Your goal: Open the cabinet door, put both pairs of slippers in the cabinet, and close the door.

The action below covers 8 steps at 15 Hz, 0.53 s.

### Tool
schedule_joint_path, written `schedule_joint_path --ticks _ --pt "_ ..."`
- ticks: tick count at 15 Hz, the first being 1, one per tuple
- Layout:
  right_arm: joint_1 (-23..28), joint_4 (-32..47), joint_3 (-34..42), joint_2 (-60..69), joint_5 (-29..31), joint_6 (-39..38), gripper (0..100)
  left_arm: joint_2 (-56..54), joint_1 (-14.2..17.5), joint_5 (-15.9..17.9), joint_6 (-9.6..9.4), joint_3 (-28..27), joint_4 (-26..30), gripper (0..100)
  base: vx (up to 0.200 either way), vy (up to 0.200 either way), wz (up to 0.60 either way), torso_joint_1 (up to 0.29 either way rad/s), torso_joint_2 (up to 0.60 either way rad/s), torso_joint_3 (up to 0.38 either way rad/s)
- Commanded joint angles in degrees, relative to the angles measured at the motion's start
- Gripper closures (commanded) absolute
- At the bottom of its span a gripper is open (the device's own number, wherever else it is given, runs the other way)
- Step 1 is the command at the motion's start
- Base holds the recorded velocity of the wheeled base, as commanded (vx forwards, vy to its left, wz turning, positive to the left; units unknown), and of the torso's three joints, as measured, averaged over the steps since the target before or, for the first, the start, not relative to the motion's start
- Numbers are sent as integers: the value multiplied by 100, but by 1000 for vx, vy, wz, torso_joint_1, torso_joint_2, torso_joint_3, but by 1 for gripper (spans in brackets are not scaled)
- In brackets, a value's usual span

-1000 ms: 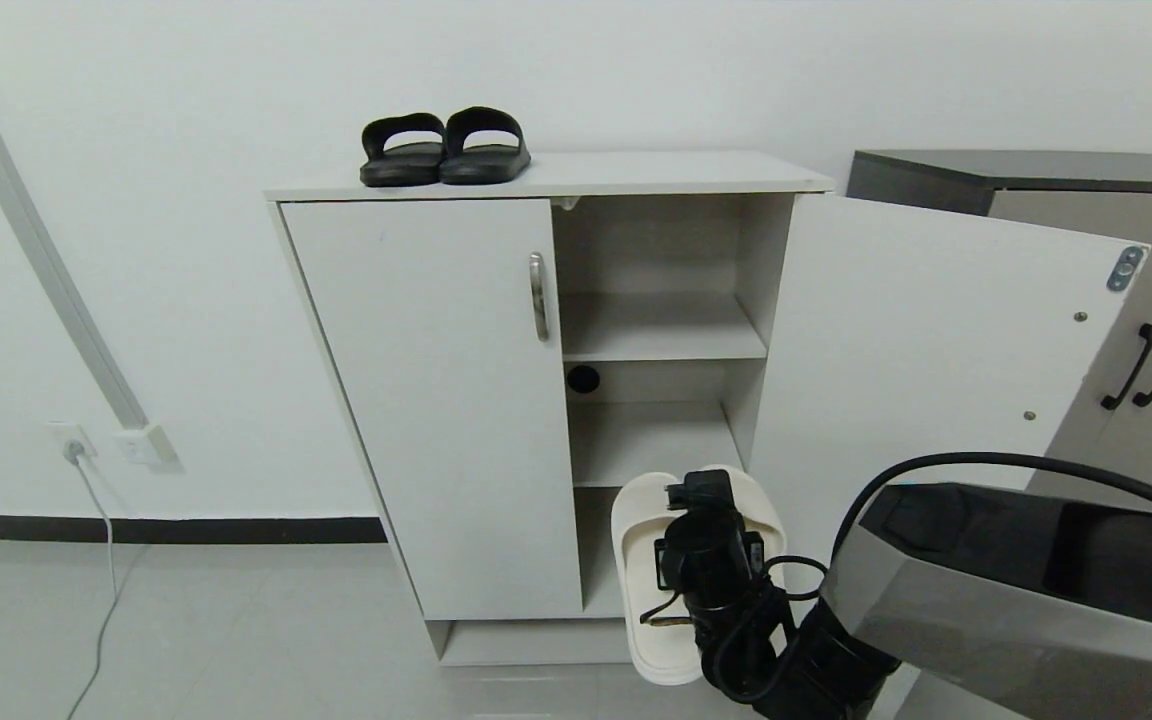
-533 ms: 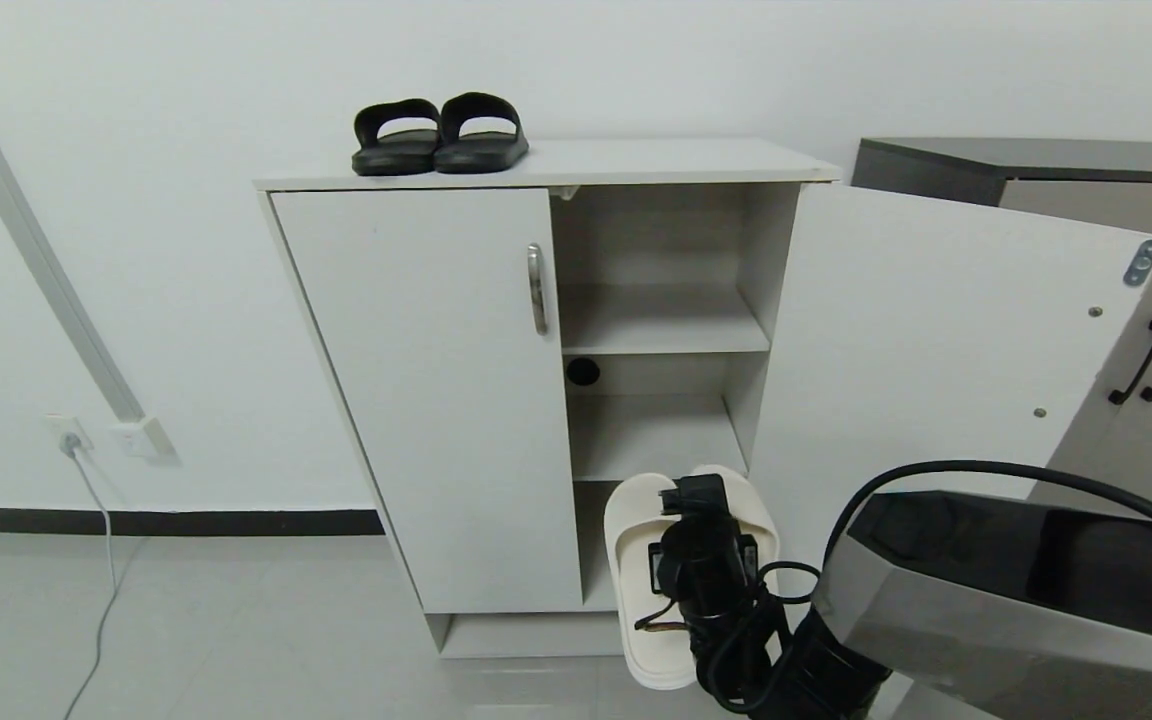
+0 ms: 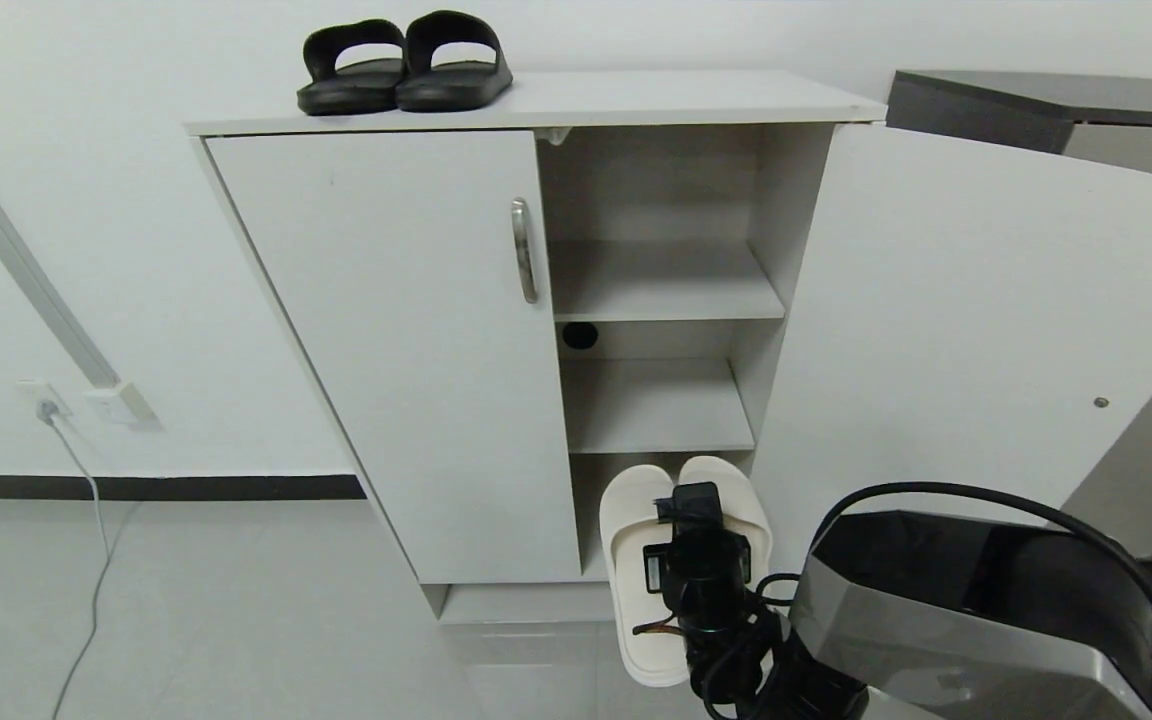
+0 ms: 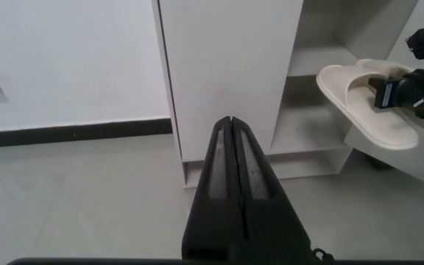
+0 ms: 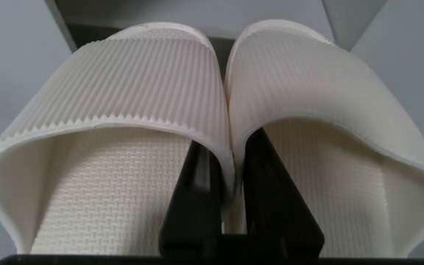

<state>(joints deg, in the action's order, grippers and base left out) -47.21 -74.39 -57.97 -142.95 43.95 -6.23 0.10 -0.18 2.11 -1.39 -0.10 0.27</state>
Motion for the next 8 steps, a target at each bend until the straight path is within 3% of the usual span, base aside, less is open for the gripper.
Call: schedule_joint_path --ticks 1,5,8 --pt "19 -50 -4 -75 0 34 100 8 1 0 -2 1 0 100 0 0 0 2 7 -193" --pt "151 -1350 -13 -453 -9 957 100 8 1 -9 7 1 -9 100 0 0 0 -6 1 -187" --pt "160 -1421 -48 -445 -9 975 100 8 1 -9 7 1 0 100 0 0 0 6 0 -45"
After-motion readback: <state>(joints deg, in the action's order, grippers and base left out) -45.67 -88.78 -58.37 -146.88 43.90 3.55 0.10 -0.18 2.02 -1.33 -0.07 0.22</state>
